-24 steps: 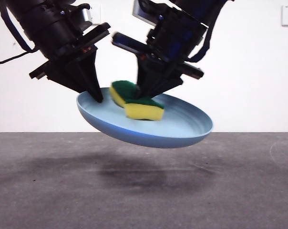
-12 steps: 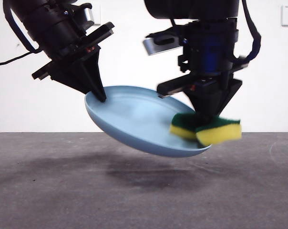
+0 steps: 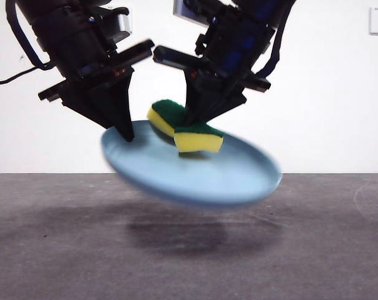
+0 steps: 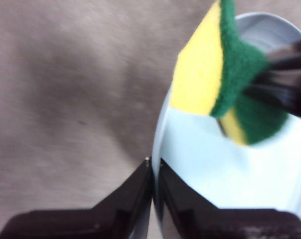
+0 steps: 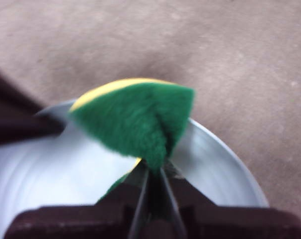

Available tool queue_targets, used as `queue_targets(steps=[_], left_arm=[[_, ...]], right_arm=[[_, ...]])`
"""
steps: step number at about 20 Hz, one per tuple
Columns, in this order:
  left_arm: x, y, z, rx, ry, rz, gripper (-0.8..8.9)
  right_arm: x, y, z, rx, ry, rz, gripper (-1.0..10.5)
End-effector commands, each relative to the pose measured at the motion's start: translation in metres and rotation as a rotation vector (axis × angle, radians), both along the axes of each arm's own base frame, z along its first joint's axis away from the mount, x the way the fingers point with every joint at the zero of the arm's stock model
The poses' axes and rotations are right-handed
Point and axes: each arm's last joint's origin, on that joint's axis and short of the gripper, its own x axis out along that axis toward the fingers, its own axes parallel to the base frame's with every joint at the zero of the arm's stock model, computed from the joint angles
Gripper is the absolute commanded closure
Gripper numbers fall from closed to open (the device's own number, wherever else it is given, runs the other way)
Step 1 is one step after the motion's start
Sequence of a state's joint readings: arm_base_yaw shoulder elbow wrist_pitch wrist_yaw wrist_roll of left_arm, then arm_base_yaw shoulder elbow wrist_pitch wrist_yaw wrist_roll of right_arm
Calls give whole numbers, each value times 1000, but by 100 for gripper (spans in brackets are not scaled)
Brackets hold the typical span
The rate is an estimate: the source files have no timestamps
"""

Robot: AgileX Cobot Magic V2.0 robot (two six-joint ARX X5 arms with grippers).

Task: Pick up the plate,pick up the cloth,clean the plate with the cloth

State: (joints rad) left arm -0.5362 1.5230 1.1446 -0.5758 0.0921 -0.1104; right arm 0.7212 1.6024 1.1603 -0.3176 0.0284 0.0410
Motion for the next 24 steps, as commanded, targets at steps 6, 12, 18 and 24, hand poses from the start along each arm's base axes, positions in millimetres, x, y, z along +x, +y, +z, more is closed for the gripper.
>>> queue_targets(steps=[6,12,18,24], left_arm=[[30,15,-20,150,-92,91,822],[60,33,-74,236,36,159,822],[67,46,-89,252,92,192,453],[43,45,-26,153,-40,180,404]], right_arm=[[-33,-36,40,-110,-40,-125,963],[-62,-61,71,-83,-65,-127,963],[-69,-70,82,-67,-113,-162,963],[-36,-68,65,-59,-105,-287,963]])
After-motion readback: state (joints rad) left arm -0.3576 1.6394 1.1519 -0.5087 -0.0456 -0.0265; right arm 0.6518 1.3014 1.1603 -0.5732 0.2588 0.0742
